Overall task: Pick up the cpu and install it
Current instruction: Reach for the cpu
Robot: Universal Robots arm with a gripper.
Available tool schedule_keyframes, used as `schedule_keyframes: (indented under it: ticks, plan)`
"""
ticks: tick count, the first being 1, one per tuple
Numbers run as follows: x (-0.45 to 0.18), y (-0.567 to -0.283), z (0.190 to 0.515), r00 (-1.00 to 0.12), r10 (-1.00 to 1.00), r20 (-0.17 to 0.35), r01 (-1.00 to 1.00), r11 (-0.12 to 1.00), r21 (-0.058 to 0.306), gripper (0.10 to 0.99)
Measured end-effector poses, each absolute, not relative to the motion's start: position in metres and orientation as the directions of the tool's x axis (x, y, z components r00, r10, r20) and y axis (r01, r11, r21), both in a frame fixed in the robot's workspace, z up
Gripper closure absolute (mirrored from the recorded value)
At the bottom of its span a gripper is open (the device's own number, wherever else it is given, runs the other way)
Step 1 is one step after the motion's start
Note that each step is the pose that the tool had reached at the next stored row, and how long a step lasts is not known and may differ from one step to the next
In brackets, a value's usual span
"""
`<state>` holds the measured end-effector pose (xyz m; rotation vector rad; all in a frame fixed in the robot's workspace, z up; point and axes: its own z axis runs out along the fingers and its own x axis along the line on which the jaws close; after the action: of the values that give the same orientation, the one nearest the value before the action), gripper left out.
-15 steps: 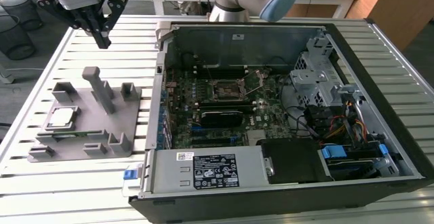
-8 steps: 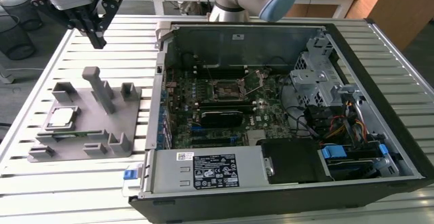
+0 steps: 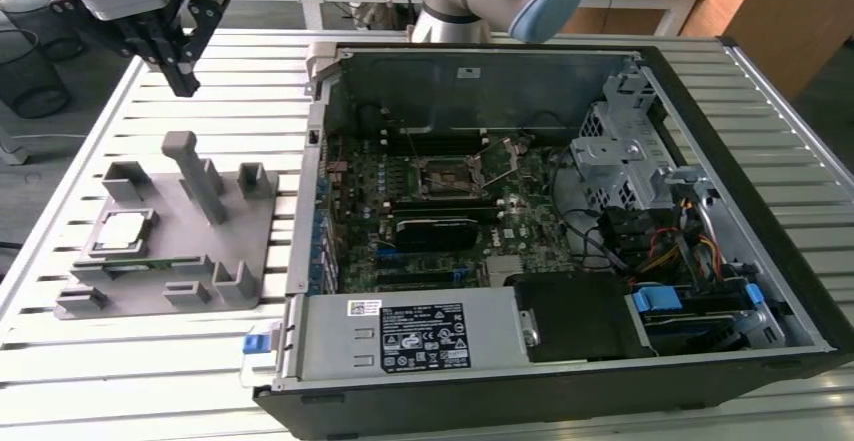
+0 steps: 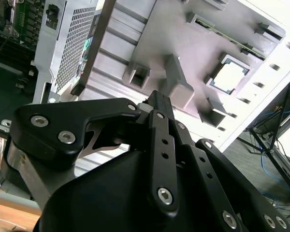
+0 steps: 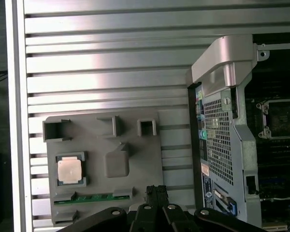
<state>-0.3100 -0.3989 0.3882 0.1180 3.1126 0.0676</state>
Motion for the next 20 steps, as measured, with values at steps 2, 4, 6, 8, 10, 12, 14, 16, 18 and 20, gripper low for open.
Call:
schedule_keyframes:
  ticks: [2,4,6,8,10,12,14,16,18,20]
  plan:
    - [-0.312,-0.399,0.388,-0.997,0.076,-0.024,0.075,0.996,0.044,0.980]
    - [-0.315,-0.399,0.388,-0.997,0.076,-0.024,0.075,0.996,0.044,0.980]
    - [-0.317,-0.399,0.388,-0.997,0.076,-0.024,0.075,0.996,0.044,0.980]
    - [-0.319,-0.399,0.388,-0.997,0.076,-0.024,0.075,0.996,0.044,0.980]
    - [-0.322,-0.399,0.388,-0.997,0.076,-0.024,0.075,0.996,0.044,0.980]
    - [-0.324,-0.399,0.388,-0.997,0.076,-0.024,0.075,0.996,0.044,0.980]
    - [-0.327,-0.399,0.387,-0.997,0.076,-0.024,0.075,0.996,0.044,0.980]
    - [-0.330,-0.399,0.387,-0.997,0.076,-0.024,0.075,0.996,0.044,0.980]
    - [-0.332,-0.399,0.387,-0.997,0.076,-0.024,0.075,0.996,0.044,0.980]
    - [-0.335,-0.399,0.387,-0.997,0.076,-0.024,0.075,0.996,0.044,0.980]
